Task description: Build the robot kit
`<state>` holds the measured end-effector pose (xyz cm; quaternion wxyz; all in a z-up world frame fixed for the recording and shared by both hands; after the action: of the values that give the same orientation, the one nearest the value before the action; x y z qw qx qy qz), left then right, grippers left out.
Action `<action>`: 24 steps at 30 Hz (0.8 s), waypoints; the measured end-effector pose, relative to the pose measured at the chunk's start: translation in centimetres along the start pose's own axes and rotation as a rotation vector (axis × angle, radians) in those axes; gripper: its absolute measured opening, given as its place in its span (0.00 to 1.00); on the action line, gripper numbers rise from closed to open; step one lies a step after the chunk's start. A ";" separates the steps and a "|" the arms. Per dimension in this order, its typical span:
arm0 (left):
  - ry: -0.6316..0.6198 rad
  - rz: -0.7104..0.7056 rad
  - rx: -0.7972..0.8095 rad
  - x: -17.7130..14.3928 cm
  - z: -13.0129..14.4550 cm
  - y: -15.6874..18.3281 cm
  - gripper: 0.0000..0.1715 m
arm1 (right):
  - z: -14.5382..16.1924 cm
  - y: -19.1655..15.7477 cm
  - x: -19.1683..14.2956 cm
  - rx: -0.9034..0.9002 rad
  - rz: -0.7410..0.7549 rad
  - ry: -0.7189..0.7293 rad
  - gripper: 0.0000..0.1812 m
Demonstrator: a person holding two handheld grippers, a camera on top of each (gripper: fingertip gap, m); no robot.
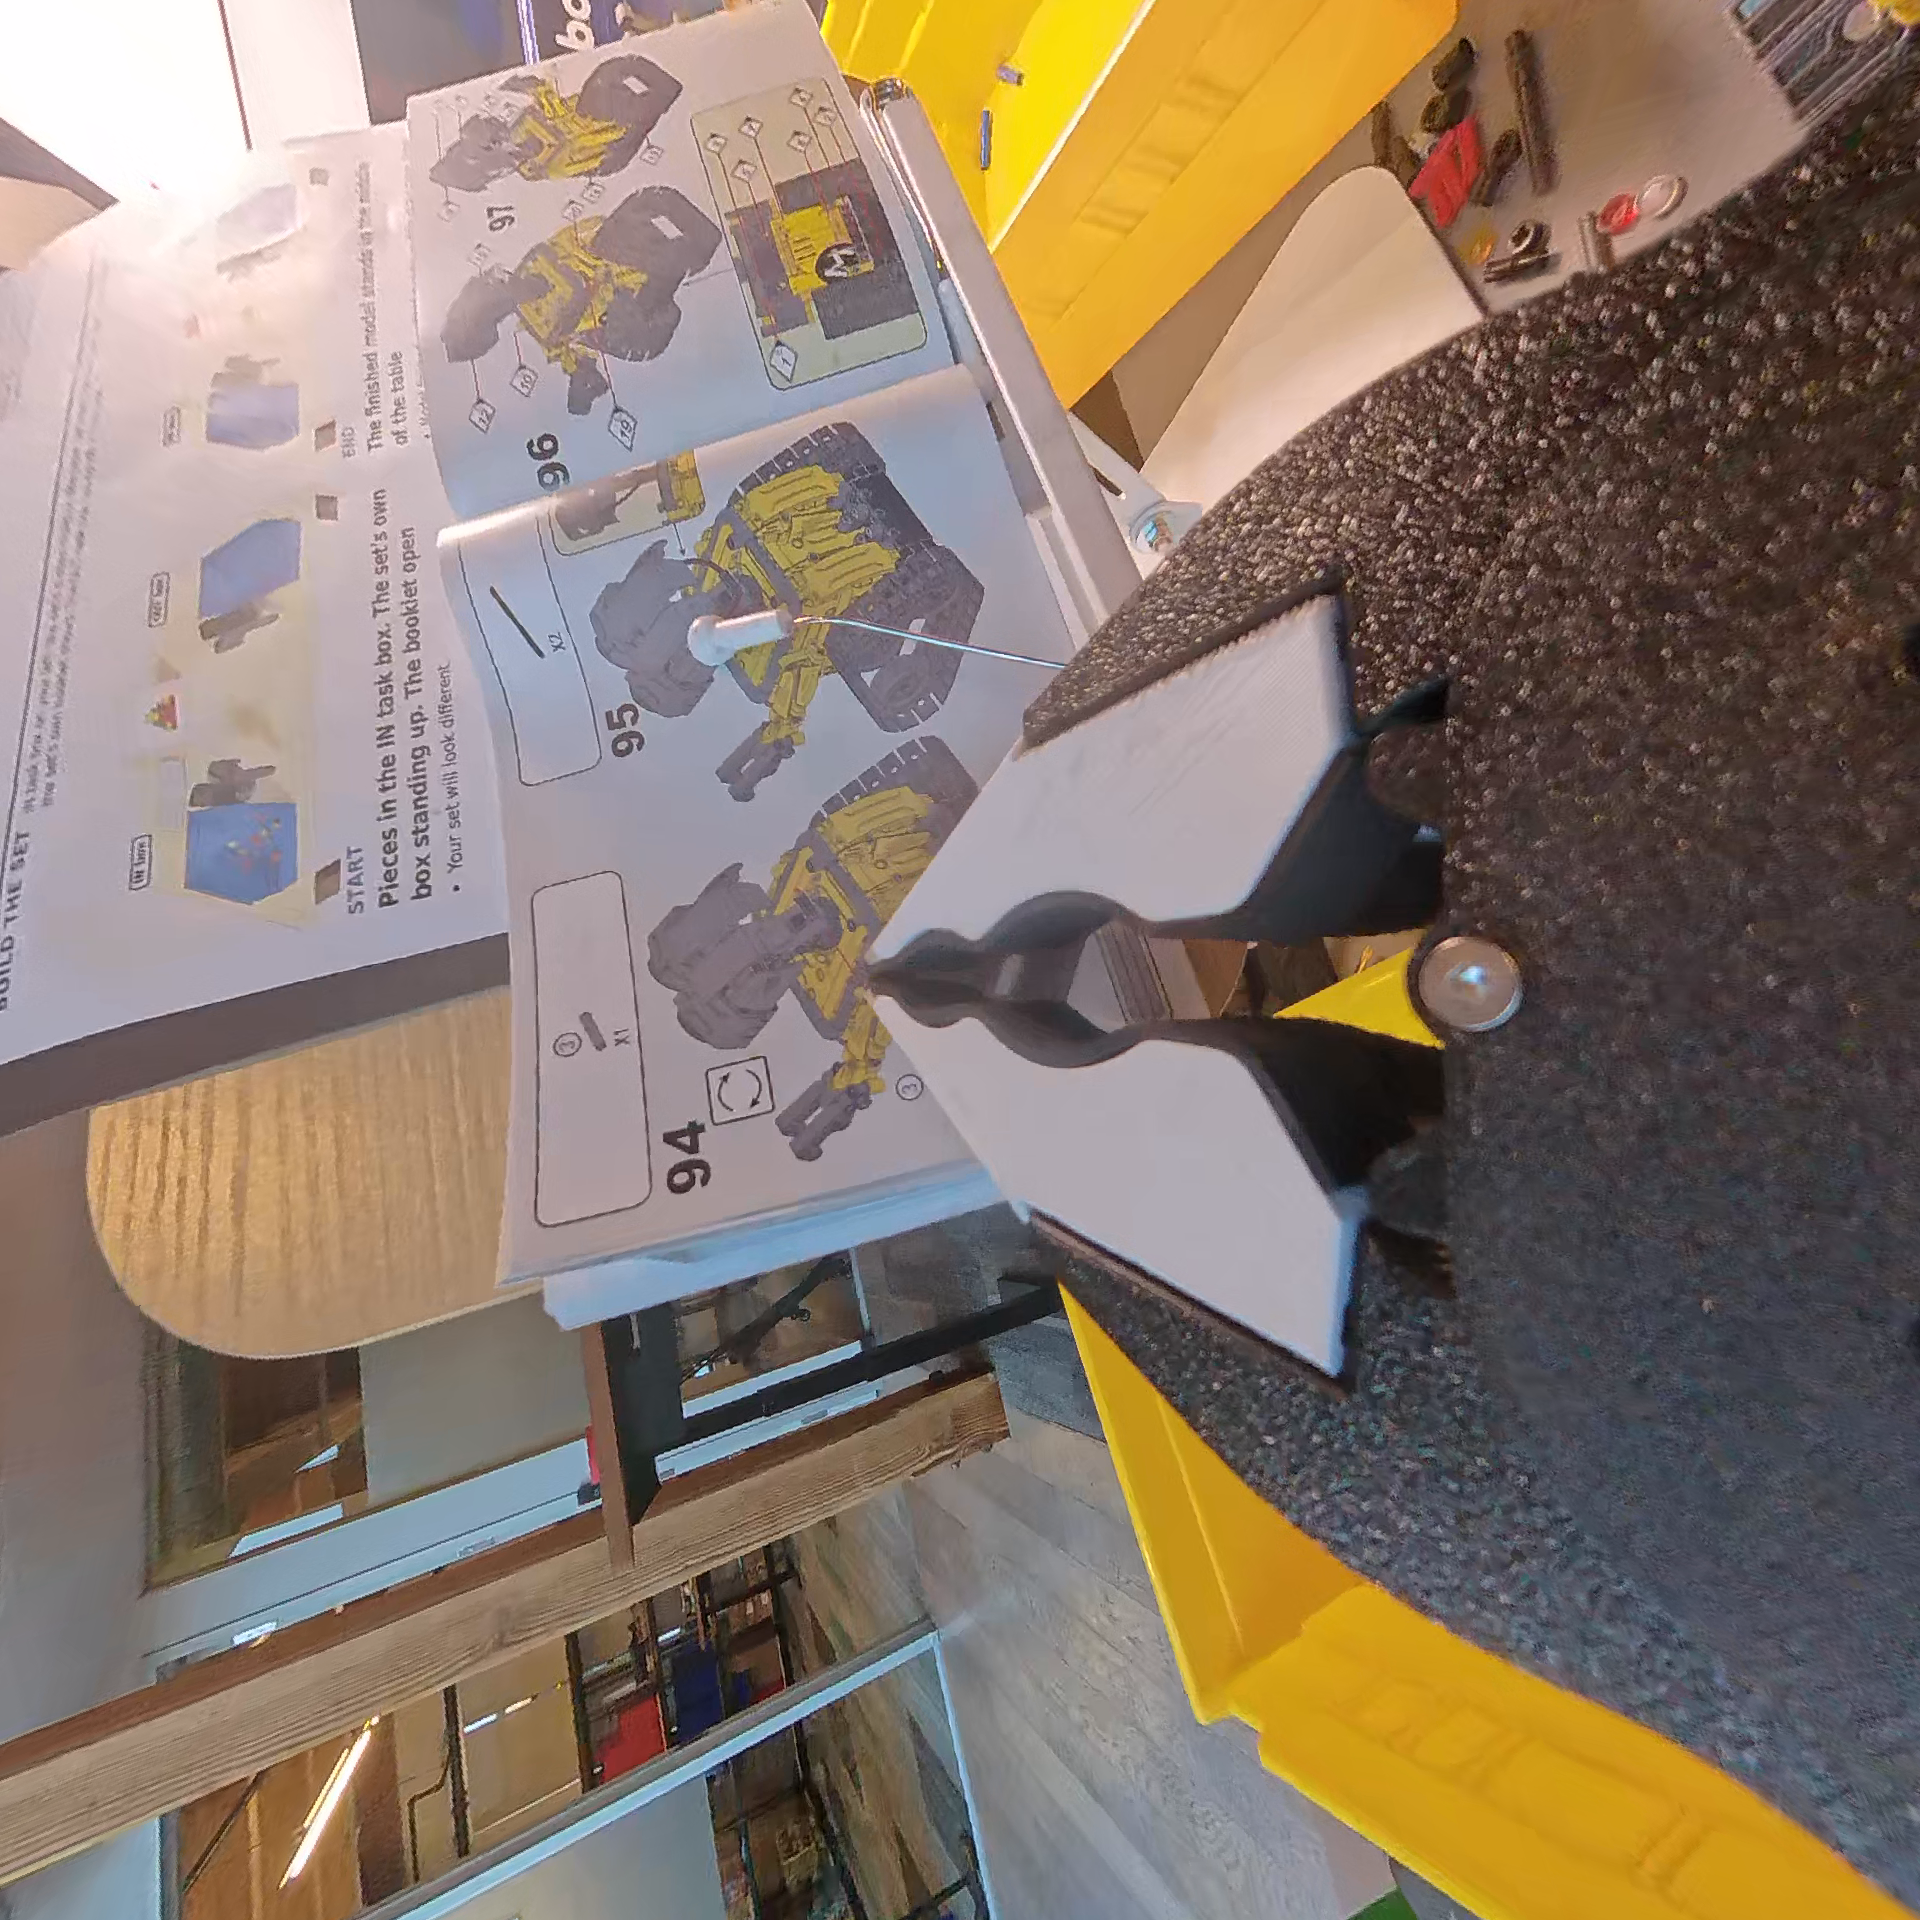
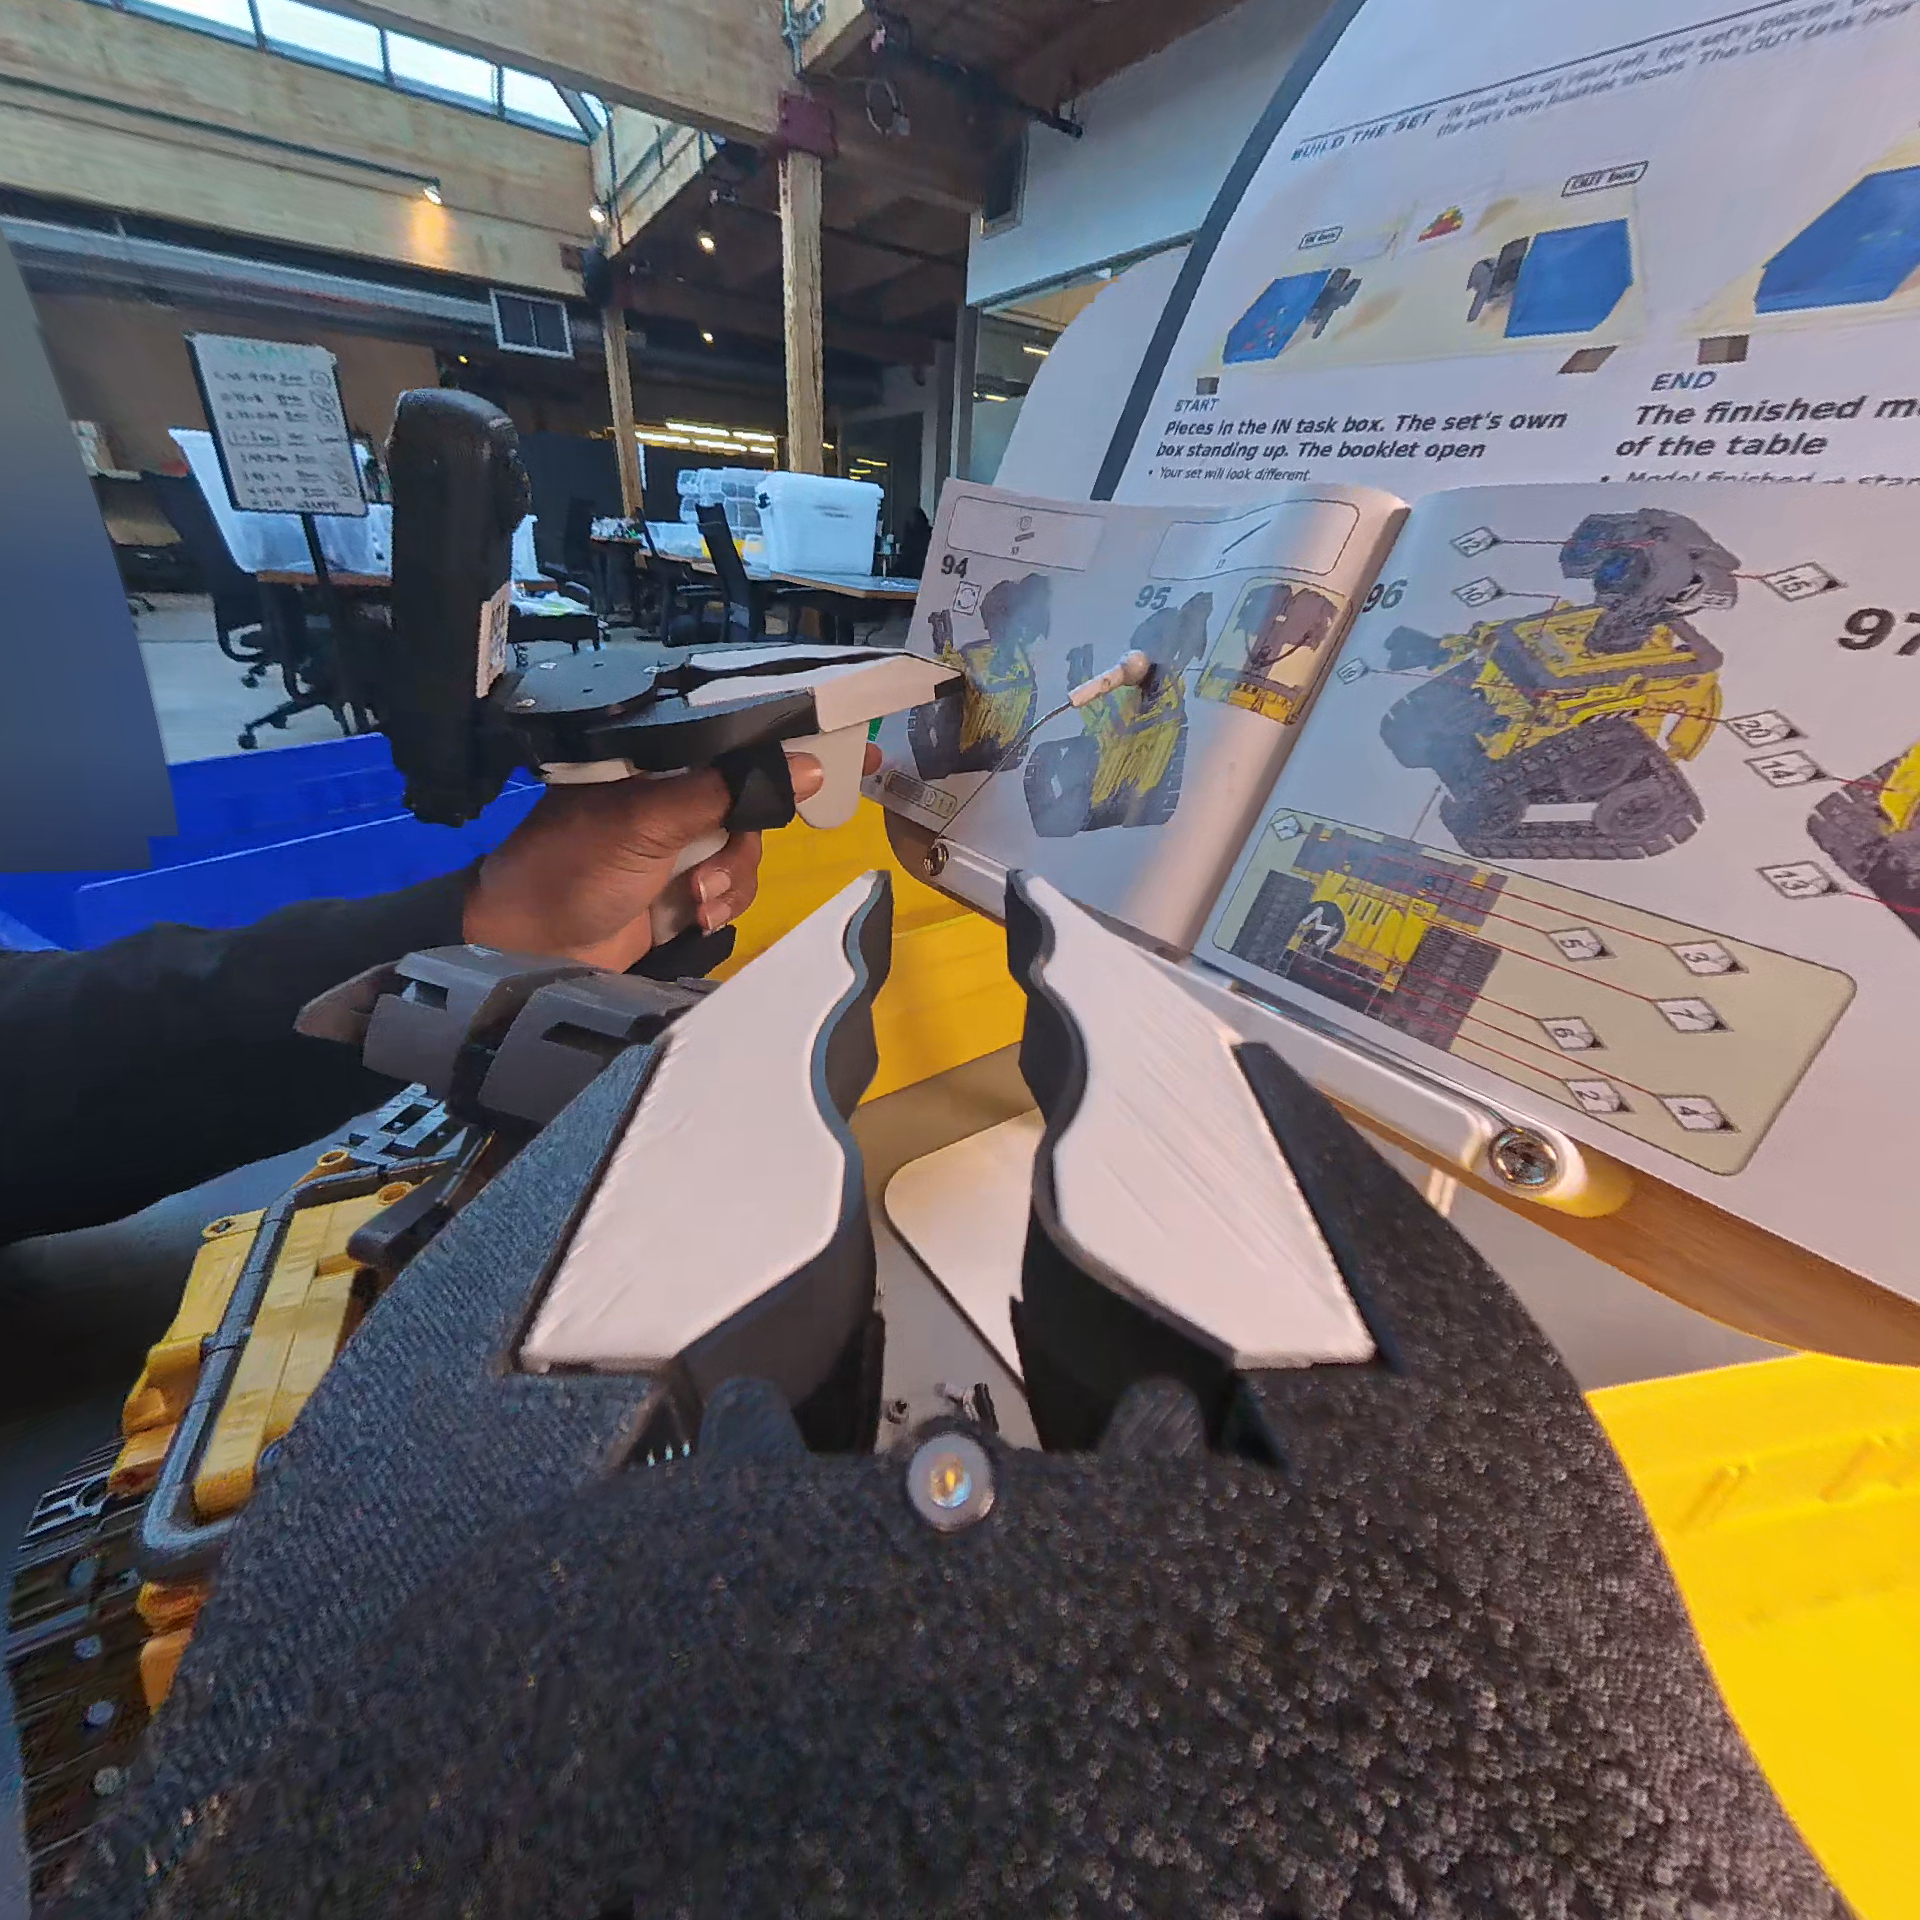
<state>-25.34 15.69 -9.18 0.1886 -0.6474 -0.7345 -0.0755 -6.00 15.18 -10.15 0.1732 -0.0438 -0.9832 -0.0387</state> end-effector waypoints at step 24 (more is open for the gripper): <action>0.020 -0.074 0.074 -0.6 0.6 -0.5 0.00 | 1.7 0.3 -0.2 0.066 -0.007 -0.022 0.11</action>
<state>-25.93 15.26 -9.90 0.2169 -0.6116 -0.7584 -0.0614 -6.31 15.57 -11.78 0.1638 -0.0352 -0.9859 -0.0066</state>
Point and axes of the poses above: each gripper's, where its closed fingertips meet, x out along the fingers, z out of its underside, y = z × x across the jaws, the point moved 2 cm from there along -x, back along the fingers, and after that the axes turned 14 degrees about y, right-handed, at the moved point
